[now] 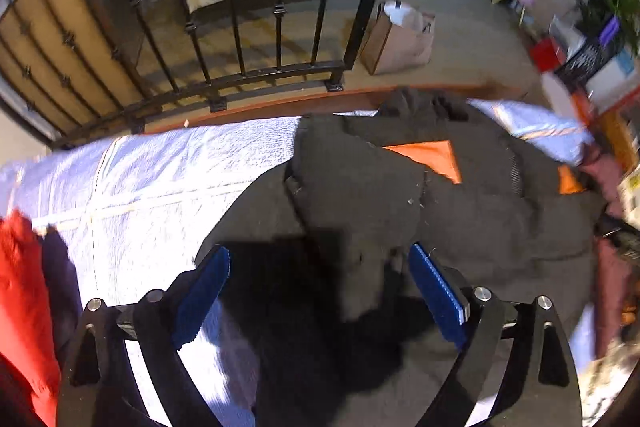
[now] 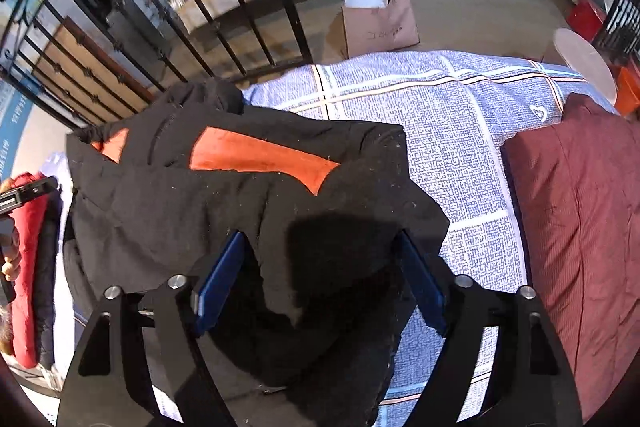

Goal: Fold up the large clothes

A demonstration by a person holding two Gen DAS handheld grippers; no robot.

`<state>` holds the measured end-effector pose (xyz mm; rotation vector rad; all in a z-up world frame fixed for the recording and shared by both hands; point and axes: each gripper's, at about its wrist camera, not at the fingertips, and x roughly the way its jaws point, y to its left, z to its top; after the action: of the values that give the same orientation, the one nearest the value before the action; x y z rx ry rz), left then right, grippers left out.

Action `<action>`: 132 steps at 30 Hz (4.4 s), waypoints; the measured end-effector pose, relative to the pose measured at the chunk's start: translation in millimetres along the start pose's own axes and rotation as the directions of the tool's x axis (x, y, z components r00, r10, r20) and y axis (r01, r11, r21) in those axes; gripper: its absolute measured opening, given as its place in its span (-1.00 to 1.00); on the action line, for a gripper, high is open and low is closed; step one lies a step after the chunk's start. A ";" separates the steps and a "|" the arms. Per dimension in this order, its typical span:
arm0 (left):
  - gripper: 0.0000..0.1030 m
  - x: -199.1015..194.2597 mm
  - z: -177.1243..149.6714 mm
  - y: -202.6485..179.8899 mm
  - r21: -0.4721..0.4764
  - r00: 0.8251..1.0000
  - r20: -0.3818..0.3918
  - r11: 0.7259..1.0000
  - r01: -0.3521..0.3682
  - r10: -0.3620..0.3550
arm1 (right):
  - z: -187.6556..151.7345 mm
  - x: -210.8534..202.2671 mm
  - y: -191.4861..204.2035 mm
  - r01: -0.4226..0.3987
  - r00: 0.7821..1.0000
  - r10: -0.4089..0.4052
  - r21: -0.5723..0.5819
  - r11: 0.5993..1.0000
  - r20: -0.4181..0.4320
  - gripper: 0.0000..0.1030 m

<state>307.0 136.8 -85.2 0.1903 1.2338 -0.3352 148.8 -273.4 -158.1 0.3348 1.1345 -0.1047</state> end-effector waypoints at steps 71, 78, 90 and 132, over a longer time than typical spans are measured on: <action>0.88 18.3 -74.2 37.5 -0.379 0.991 -0.063 0.921 0.086 -0.119 | -61.0 -13.9 4.8 -0.120 0.993 0.117 0.120 0.986 0.030 0.91; 0.90 65.2 -66.9 49.6 -0.378 0.962 -0.145 0.912 0.161 -0.230 | -60.5 25.7 -55.0 -0.257 0.962 0.272 0.342 0.904 0.003 0.91; 0.91 100.0 -60.7 47.9 -0.411 0.945 -0.144 0.886 0.213 -0.294 | -61.2 63.1 -68.7 -0.338 0.925 0.379 0.410 0.847 -0.021 0.91; -0.61 -117.6 -155.4 -43.2 -0.337 0.937 0.205 0.878 0.339 -0.283 | -91.6 -139.1 70.3 -0.258 0.966 0.257 0.035 0.966 0.034 -0.52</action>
<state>119.4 163.6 -22.6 -0.3593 1.1540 -0.3824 27.7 -190.2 -52.8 0.5111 1.0515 0.0974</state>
